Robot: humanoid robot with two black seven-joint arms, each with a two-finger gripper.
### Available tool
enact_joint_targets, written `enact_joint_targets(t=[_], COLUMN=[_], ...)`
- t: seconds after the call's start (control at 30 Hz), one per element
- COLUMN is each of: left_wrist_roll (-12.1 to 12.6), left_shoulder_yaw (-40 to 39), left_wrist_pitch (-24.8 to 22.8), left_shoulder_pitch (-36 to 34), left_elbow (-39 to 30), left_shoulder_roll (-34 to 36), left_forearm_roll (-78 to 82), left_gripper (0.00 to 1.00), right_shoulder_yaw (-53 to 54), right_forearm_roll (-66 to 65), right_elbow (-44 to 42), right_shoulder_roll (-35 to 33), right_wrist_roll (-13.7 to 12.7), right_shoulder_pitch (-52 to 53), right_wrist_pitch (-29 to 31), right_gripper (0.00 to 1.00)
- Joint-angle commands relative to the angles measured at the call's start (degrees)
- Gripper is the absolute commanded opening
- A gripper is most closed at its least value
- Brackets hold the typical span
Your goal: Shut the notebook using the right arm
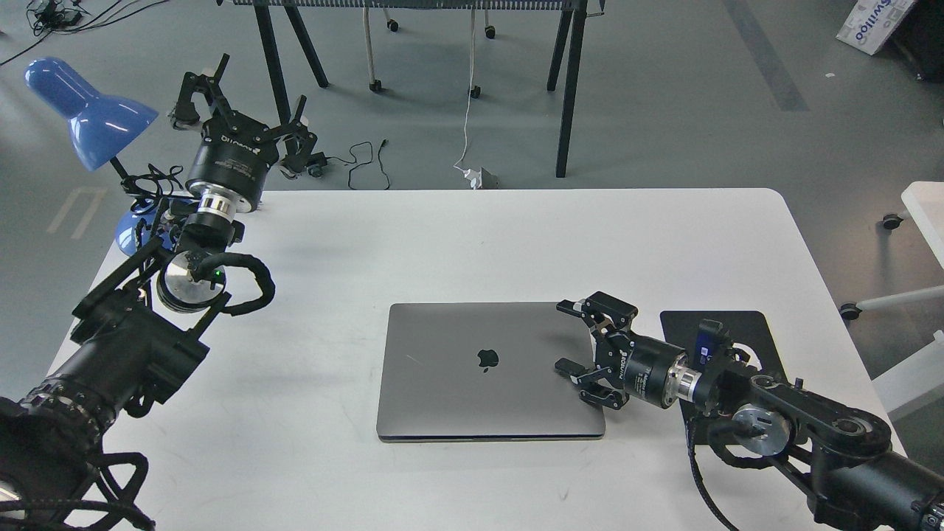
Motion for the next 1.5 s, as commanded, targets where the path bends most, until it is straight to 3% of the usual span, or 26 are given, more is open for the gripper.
enact_joint_targets(t=[0.0, 0.4, 0.67, 0.83, 0.97, 1.23, 1.47], left_wrist_roll=[0.0, -0.3, -0.3, -0.4, -0.4, -0.4, -0.4], left_shoulder_yaw=[0.0, 0.0, 0.0, -0.1, -0.1, -0.2, -0.2], left_wrist_pitch=[0.0, 0.0, 0.0, 0.0, 0.0, 0.0, 0.0], left_shoulder_pitch=[-0.1, 0.0, 0.0, 0.0, 0.1, 0.1, 0.1], left_elbow=[0.0, 0.0, 0.0, 0.0, -0.1, -0.1, -0.1], left_shoulder_roll=[0.0, -0.1, -0.1, -0.1, 0.0, -0.1, -0.1], left_forearm_roll=[0.0, 0.0, 0.0, -0.1, -0.1, -0.1, -0.2], left_gripper=[1.0, 1.0, 1.0, 1.0, 1.0, 1.0, 1.0], right_shoulder_yaw=[0.0, 1.4, 22.8, 33.3, 37.2, 39.1, 39.0], right_forearm_roll=[-0.1, 0.3, 1.3, 7.0, 18.5, 23.4, 27.5], right_elbow=[-1.1, 0.7, 3.0, 2.4, 0.6, -11.0, -12.8], right_shoulder_roll=[0.0, -0.3, -0.5, 0.7, -0.2, -2.0, -1.9], right_wrist_roll=[0.0, 0.2, 0.8, -1.3, -6.7, -7.6, -7.8], right_shoulder_pitch=[-0.3, -0.1, -0.3, 2.4, 5.8, 12.1, 12.5], right_wrist_pitch=[-0.3, -0.4, 0.3, -0.6, -2.3, -2.8, -2.2], right_gripper=[1.0, 1.0, 1.0, 1.0, 1.0, 1.0, 1.0])
